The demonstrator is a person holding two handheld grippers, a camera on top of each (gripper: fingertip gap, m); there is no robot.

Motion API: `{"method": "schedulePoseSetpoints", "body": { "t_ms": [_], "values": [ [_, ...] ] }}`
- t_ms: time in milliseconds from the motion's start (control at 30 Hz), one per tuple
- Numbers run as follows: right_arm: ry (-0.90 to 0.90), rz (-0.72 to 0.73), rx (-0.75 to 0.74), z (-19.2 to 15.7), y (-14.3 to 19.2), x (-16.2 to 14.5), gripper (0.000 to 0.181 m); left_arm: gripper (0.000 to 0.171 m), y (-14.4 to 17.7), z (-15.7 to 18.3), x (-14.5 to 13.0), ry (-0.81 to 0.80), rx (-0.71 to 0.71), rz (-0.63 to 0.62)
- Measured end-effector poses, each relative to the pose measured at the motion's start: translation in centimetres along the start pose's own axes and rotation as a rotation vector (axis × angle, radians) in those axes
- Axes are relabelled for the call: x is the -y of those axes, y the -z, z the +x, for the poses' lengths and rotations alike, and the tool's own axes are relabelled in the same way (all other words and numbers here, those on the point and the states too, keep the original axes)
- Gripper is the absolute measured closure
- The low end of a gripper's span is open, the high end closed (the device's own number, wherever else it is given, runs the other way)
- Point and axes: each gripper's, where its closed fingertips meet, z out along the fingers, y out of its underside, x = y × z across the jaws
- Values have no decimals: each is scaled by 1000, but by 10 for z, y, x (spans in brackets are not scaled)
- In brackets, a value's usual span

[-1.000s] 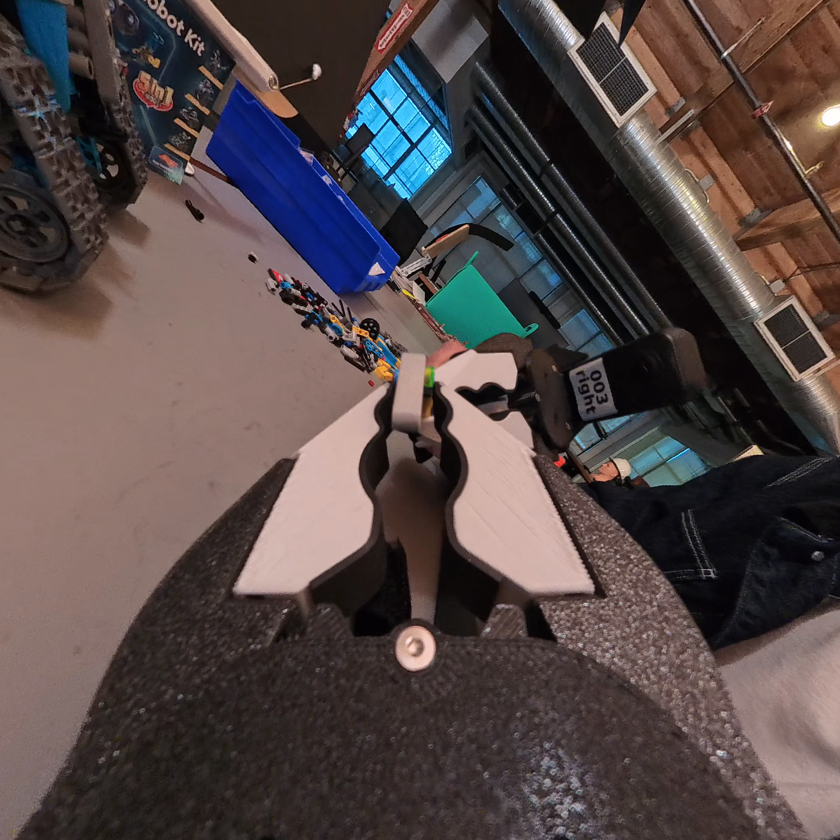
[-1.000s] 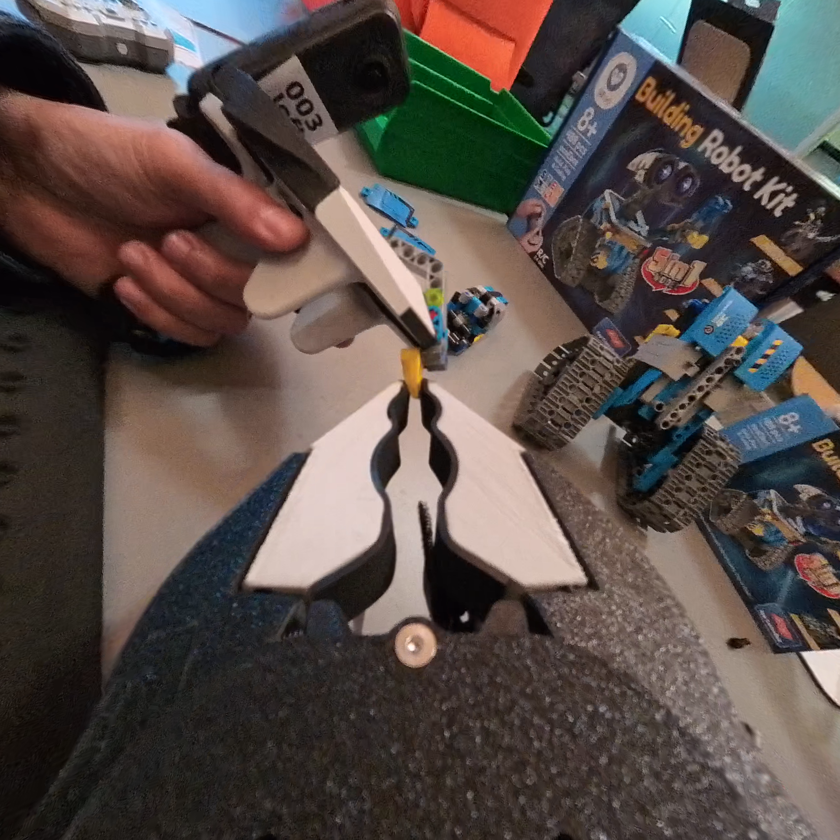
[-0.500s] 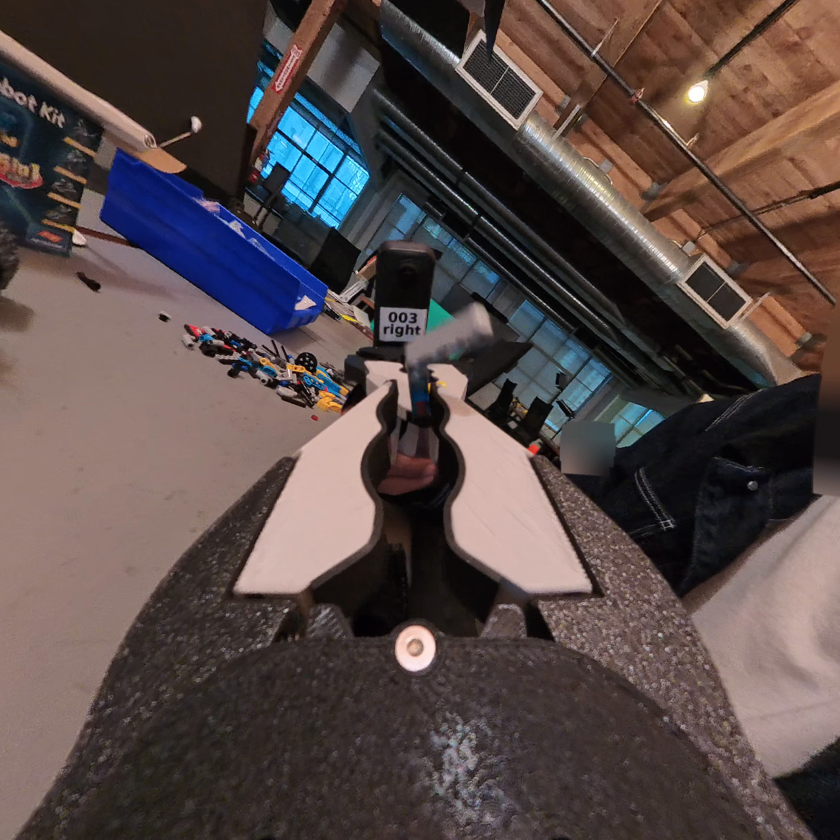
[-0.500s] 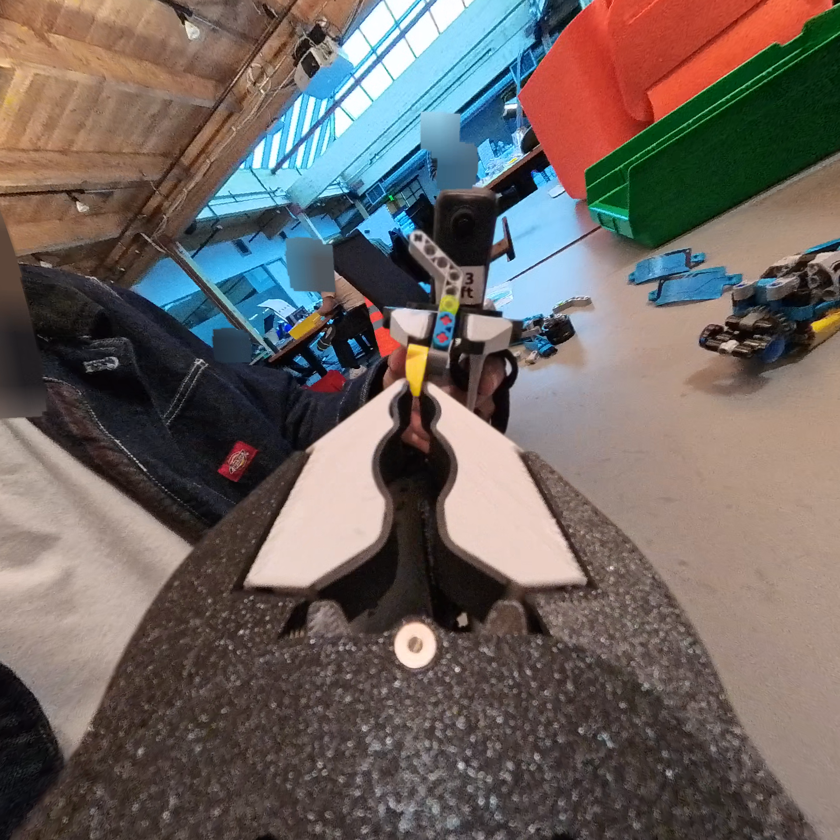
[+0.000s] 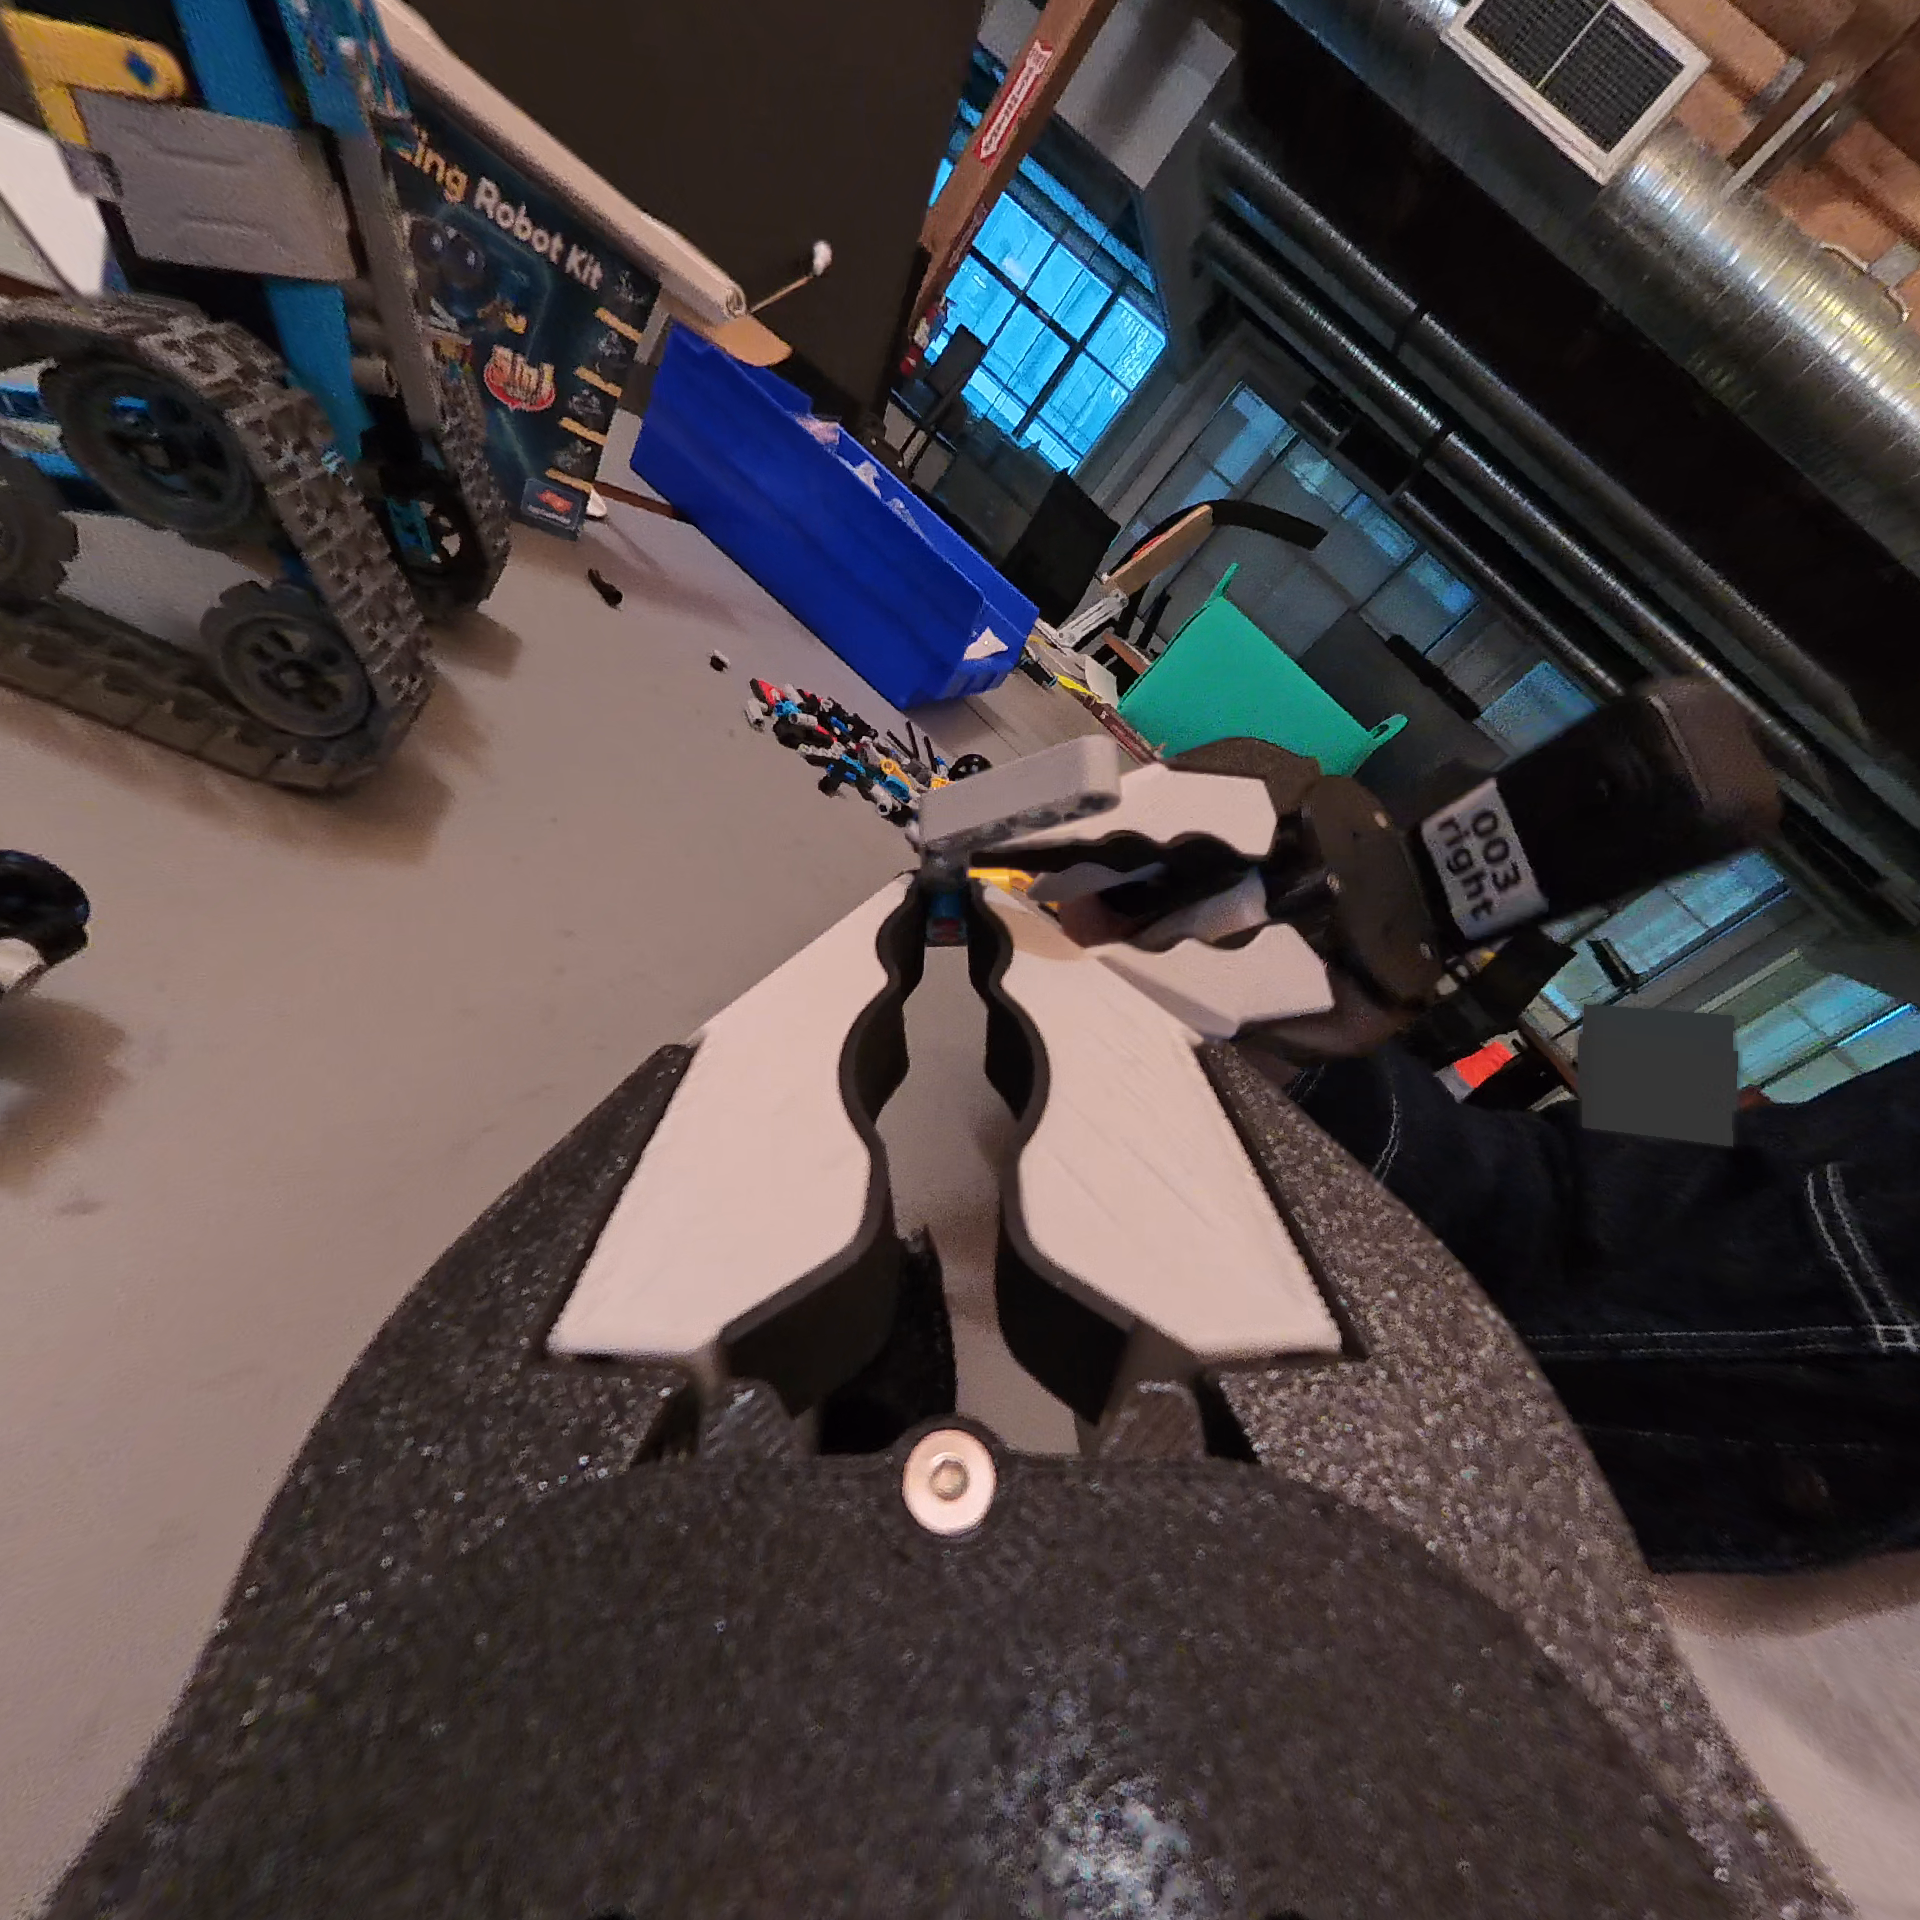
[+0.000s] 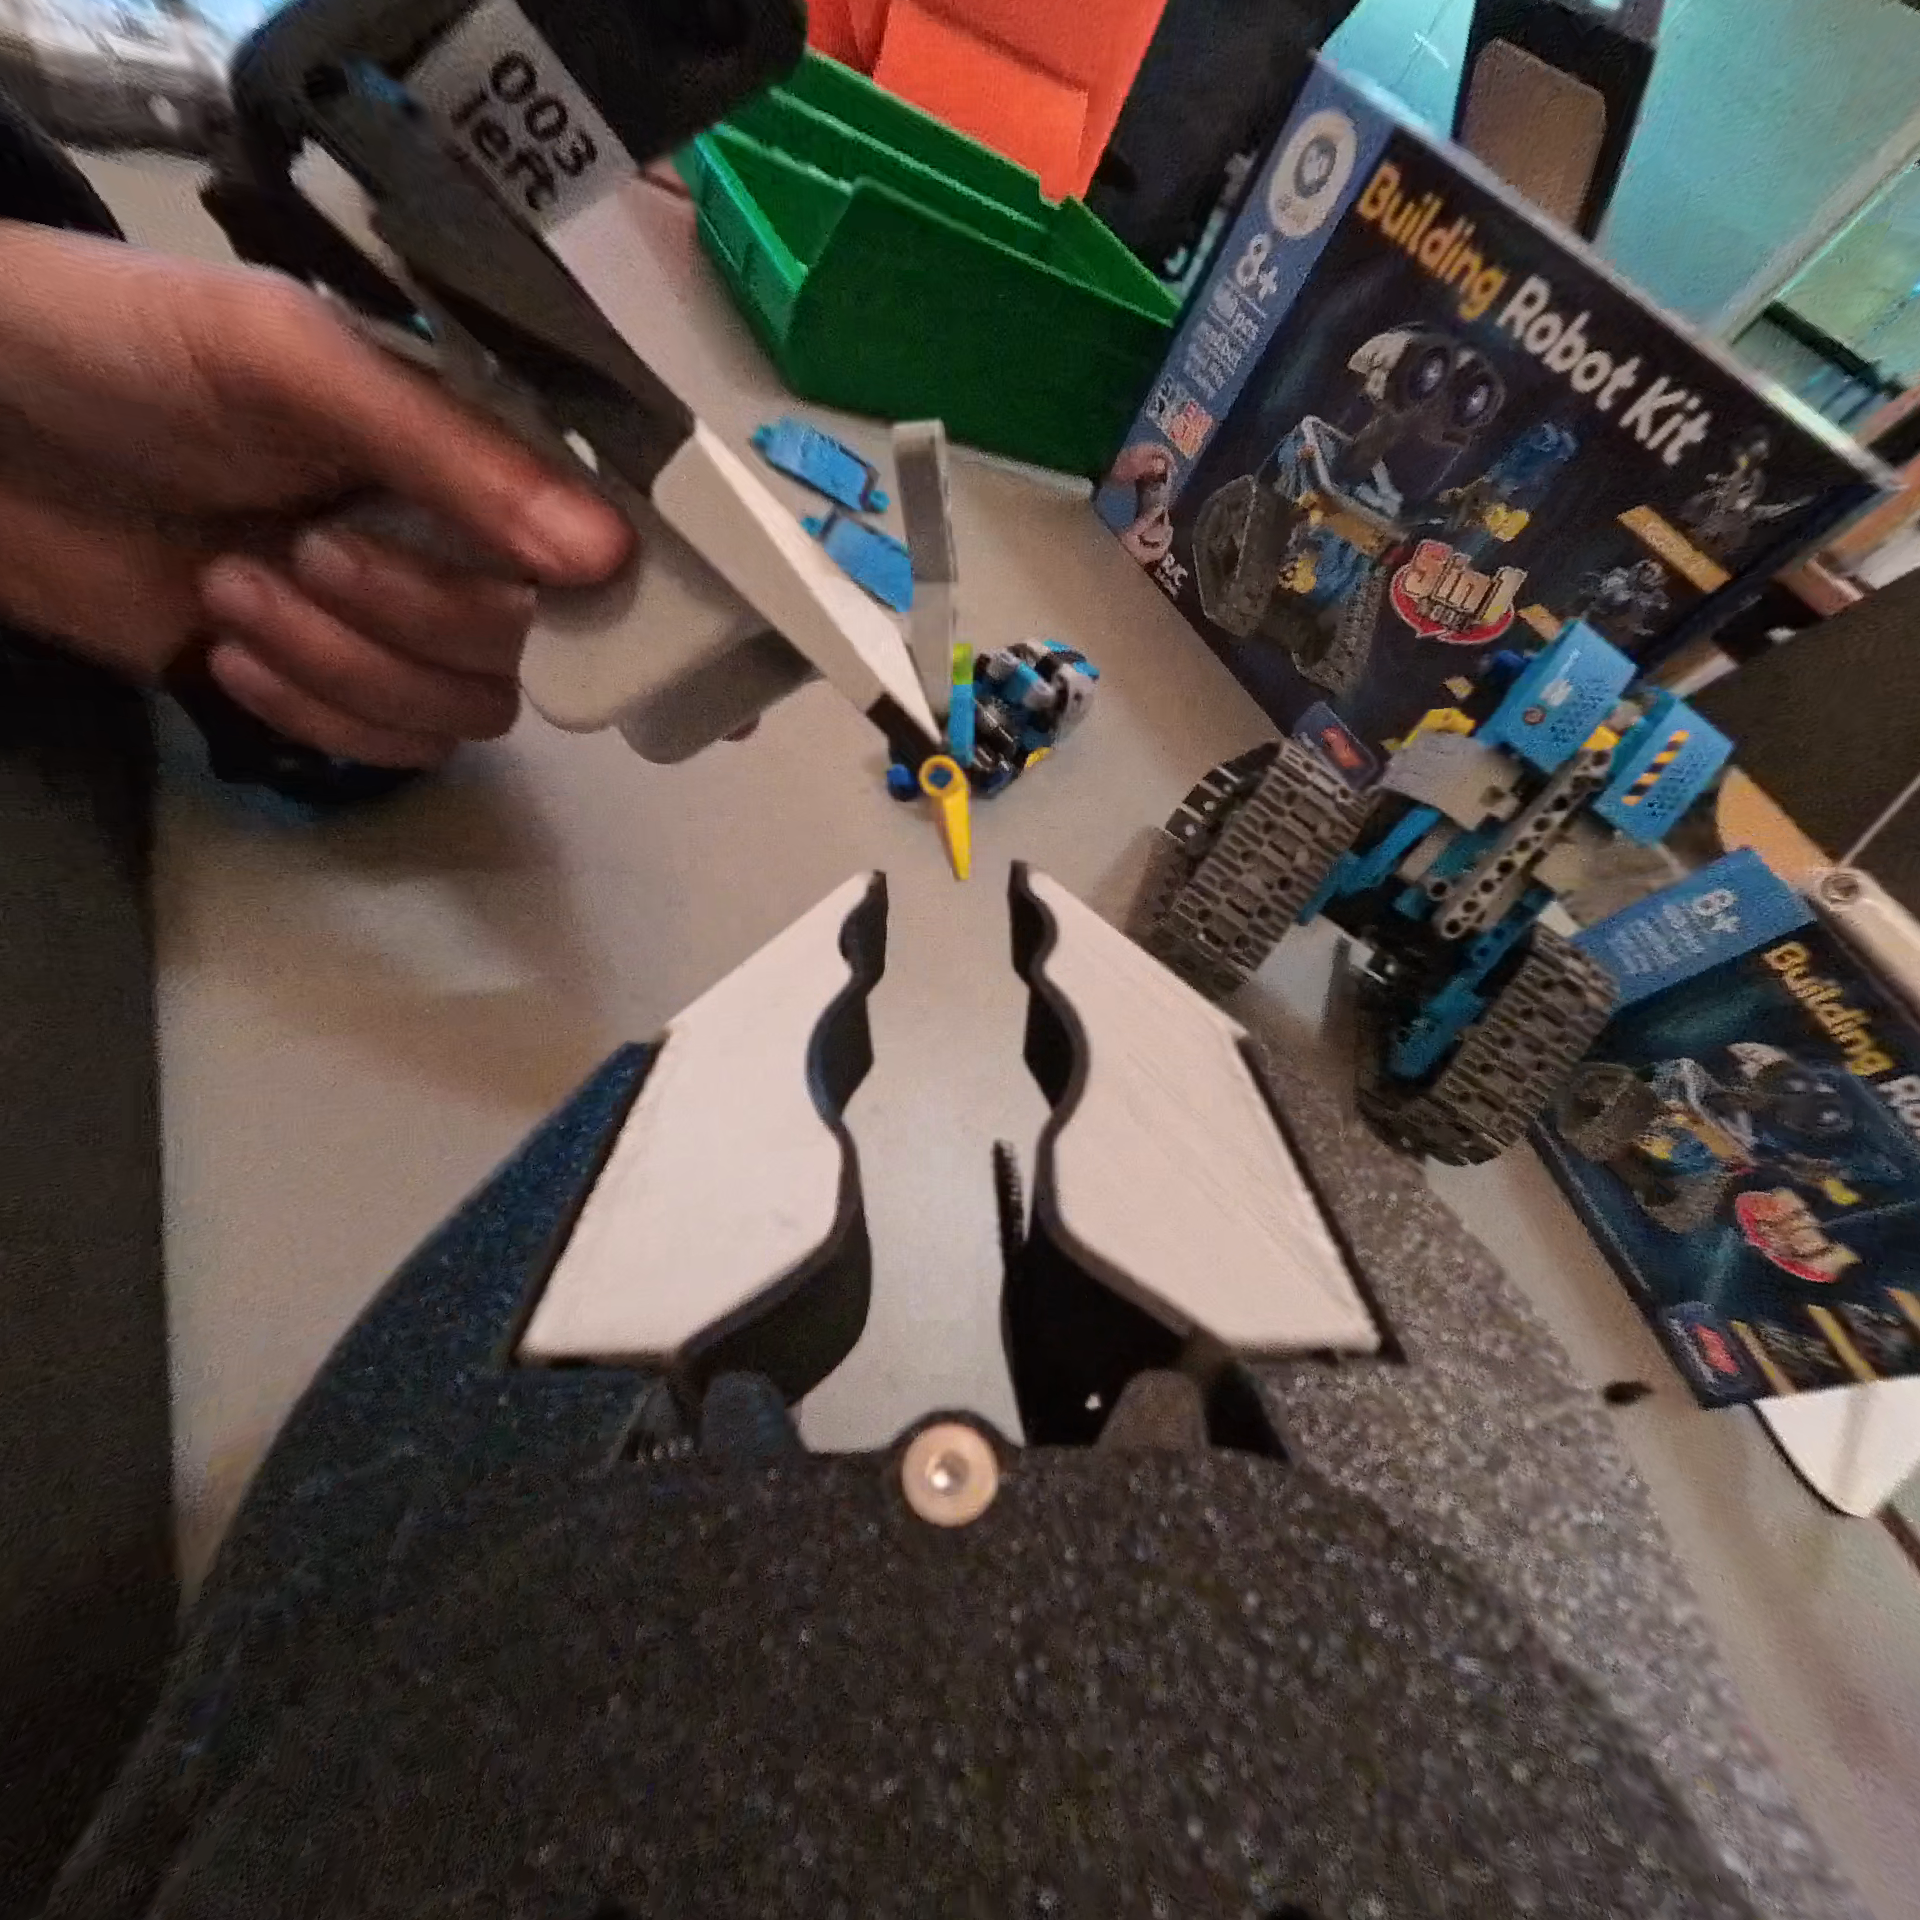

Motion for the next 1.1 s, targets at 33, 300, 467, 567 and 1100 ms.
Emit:
{"method": "schedulePoseSetpoints", "body": {
  "t_ms": [33,300,467,567,1100],
  "values": [
    [33,-21,-27,1,-2,-2,160,166,-1,-2,-3,15,4,-17],
    [147,-115,-76,-2,-9,-9,178,166,-8,0,-14,-83,42,-84],
    [128,-165,-133,2,-14,-17,179,165,-10,-11,-15,-297,234,-110],
    [106,-166,-140,3,-18,-18,179,165,-9,-17,-14,-271,275,-103],
    [-15,-45,-136,8,-17,-3,179,164,-6,-11,2,-75,132,14]
  ]
}}
